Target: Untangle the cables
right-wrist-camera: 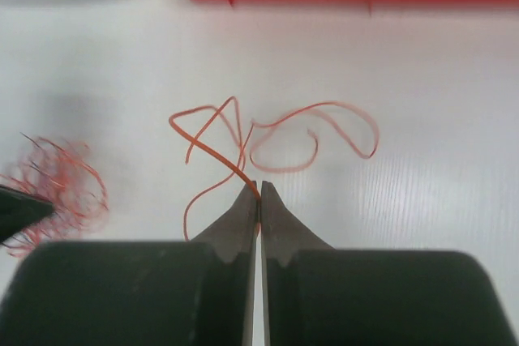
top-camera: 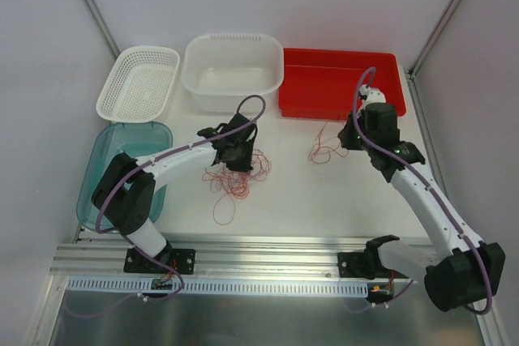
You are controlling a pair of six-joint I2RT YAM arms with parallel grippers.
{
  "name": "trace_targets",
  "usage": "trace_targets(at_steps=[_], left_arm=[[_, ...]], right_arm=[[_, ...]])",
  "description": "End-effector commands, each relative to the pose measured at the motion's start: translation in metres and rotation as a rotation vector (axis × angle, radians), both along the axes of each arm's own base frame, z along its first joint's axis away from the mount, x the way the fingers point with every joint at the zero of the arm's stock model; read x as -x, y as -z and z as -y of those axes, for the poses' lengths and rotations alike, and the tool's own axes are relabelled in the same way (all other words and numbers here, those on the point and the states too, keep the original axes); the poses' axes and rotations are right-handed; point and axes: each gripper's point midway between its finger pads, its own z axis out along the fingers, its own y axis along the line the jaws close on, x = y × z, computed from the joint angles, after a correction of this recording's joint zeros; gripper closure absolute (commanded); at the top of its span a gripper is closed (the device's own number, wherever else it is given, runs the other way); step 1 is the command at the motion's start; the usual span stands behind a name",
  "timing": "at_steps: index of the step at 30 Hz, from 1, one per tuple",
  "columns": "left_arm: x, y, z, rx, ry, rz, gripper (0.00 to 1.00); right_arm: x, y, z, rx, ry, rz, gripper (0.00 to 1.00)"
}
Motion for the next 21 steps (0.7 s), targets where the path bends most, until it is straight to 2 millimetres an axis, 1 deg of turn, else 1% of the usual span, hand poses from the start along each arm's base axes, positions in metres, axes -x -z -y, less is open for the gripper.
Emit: trace_targets(at_steps=[1, 2, 3, 4, 5, 6, 7, 9, 10, 11, 12, 13, 14, 15, 16, 17, 18, 19, 20, 21], left_arm=[[-0.006, -0.019, 0.016, 0.072, 0.046, 0.001, 0.94], [-0.004, -0.025, 0.018, 0.090, 0.057, 0.005, 0.86], [-0.004, -0.029, 0.020, 0.101, 0.064, 0.011, 0.82], [-0.004, -0.033, 0.020, 0.107, 0.067, 0.018, 0.78], [-0.003, -0.043, 0.020, 0.124, 0.070, 0.038, 0.75], [-0.002, -0.048, 0.019, 0.131, 0.075, 0.047, 0.65], [-0.002, -0.060, 0.019, 0.149, 0.079, 0.074, 0.60], [0.001, -0.070, 0.016, 0.157, 0.087, 0.098, 0.46], [0.001, -0.076, 0.014, 0.161, 0.091, 0.114, 0.41], [0.003, -0.089, 0.012, 0.177, 0.095, 0.145, 0.36], [0.003, -0.095, 0.008, 0.171, 0.099, 0.165, 0.29], [0.003, -0.101, 0.006, 0.173, 0.105, 0.184, 0.24], [0.004, -0.113, 0.003, 0.185, 0.105, 0.218, 0.21], [0.004, -0.118, 0.000, 0.180, 0.117, 0.242, 0.18], [0.004, -0.128, -0.005, 0.182, 0.114, 0.275, 0.13], [0.003, -0.134, -0.009, 0.175, 0.115, 0.299, 0.09], [0.002, -0.138, -0.014, 0.160, 0.124, 0.327, 0.06], [0.003, -0.146, -0.018, 0.164, 0.128, 0.355, 0.04], [-0.003, -0.150, -0.026, 0.131, 0.104, 0.391, 0.01], [-0.006, -0.153, -0.033, 0.109, 0.104, 0.416, 0.01]], right_arm=[[0.001, 0.048, -0.006, -0.056, 0.027, -0.090, 0.99], [0.002, 0.062, -0.006, -0.048, 0.029, -0.118, 0.99], [0.006, 0.088, -0.004, -0.029, 0.034, -0.176, 0.99], [0.008, 0.102, -0.003, -0.018, 0.040, -0.208, 0.99], [0.010, 0.113, -0.001, -0.006, 0.043, -0.234, 0.99], [0.012, 0.123, 0.000, 0.004, 0.046, -0.257, 0.98], [0.014, 0.140, 0.002, 0.025, 0.054, -0.298, 0.95], [0.014, 0.152, 0.003, 0.040, 0.054, -0.323, 0.92], [0.014, 0.155, 0.003, 0.047, 0.056, -0.333, 0.85], [0.013, 0.163, 0.003, 0.059, 0.052, -0.355, 0.82], [0.012, 0.166, 0.003, 0.063, 0.053, -0.364, 0.75], [0.011, 0.166, 0.003, 0.063, 0.052, -0.367, 0.71], [0.008, 0.167, 0.001, 0.063, 0.052, -0.374, 0.67], [0.007, 0.166, 0.000, 0.054, 0.053, -0.375, 0.64], [0.006, 0.165, -0.002, 0.045, 0.050, -0.375, 0.55], [0.004, 0.161, -0.004, 0.034, 0.048, -0.367, 0.49], [0.003, 0.159, -0.006, 0.024, 0.055, -0.366, 0.44], [0.003, 0.156, -0.009, 0.025, 0.054, -0.363, 0.33], [0.000, 0.151, -0.010, 0.025, 0.063, -0.352, 0.29], [0.000, 0.147, -0.007, 0.035, 0.089, -0.348, 0.24]])
